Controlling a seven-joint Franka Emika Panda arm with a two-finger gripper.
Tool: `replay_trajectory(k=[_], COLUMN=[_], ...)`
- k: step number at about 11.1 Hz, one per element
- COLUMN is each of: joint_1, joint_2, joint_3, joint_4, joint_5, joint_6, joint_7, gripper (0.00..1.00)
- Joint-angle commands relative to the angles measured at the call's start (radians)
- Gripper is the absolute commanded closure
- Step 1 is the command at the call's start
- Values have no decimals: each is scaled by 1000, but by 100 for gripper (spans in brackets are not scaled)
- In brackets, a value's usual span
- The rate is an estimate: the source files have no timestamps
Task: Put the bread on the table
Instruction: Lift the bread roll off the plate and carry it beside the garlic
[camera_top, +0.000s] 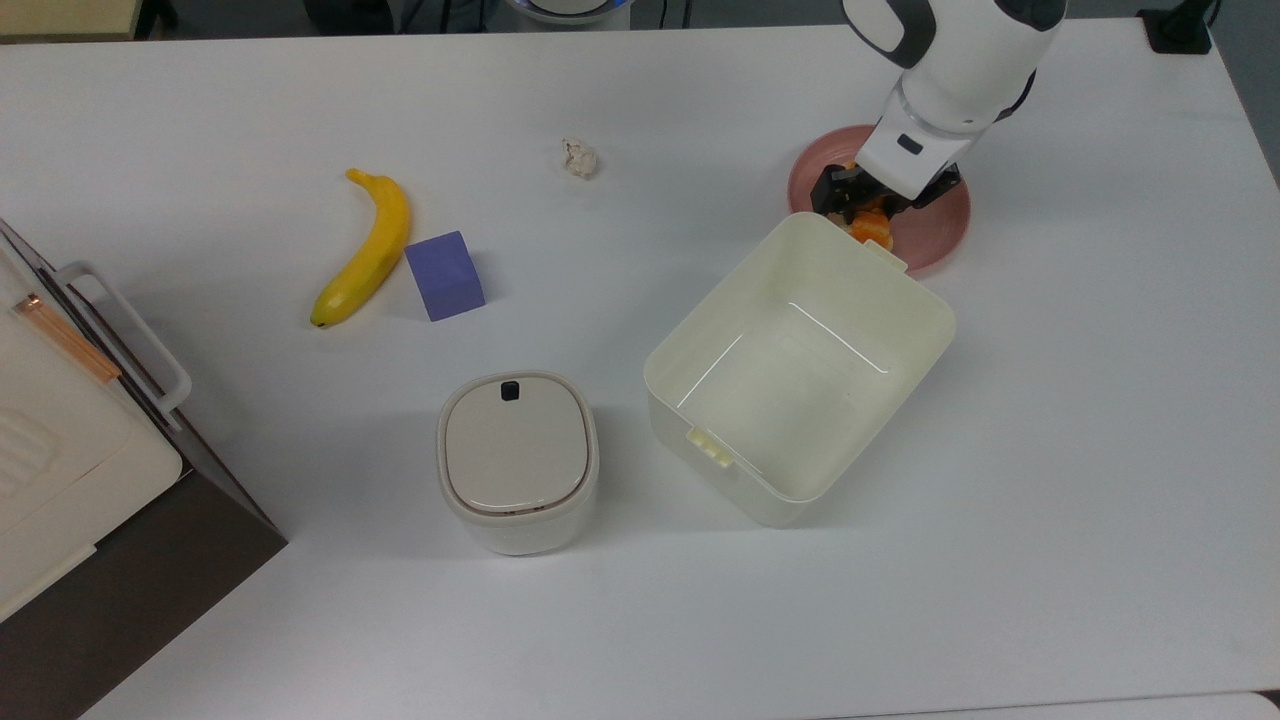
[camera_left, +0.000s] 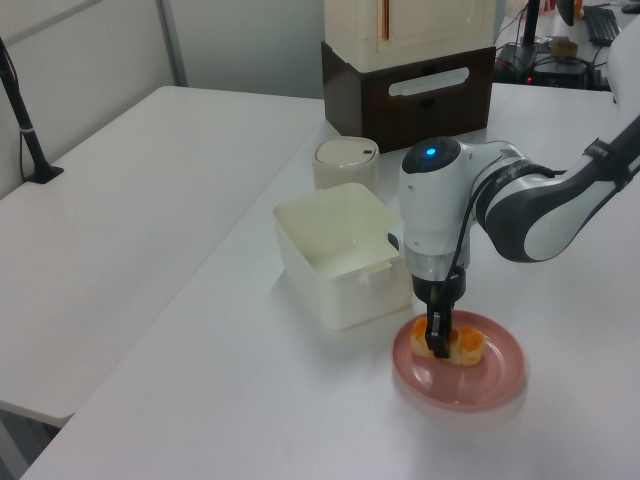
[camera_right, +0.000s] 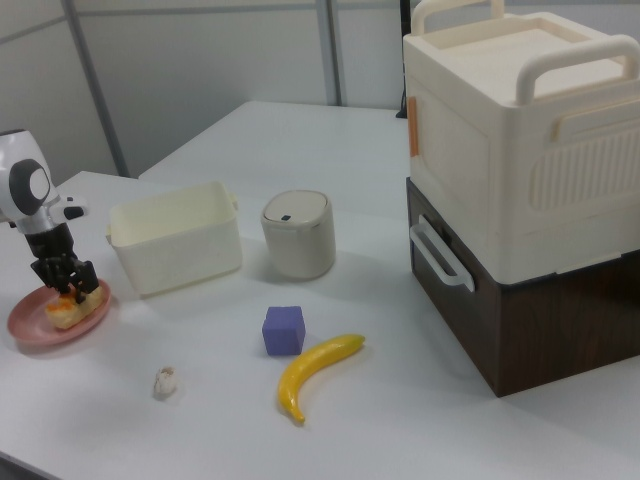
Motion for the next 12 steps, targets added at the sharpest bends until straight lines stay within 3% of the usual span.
replay_trajectory(k=[1,4,6,9,10,11,12], joint_1=[-19,-71,-114,-224,-235,-244,-254], joint_2=[-104,-160,-144,-108,-106,-106,-111], joint_3=[5,-33,-135,-159,-168,-170,-170], joint_4=[-3,12,9,-1,-12,-14,-9], joint_5=[-14,-16,-52,-68,-65,-65,-63], joint_6=[-185,-329,-319,-221,-203,-199,-202], joint_7=[-111,-228,-335,-348,-348,-350,-351], gripper=[100,100,100,100,85,23,0])
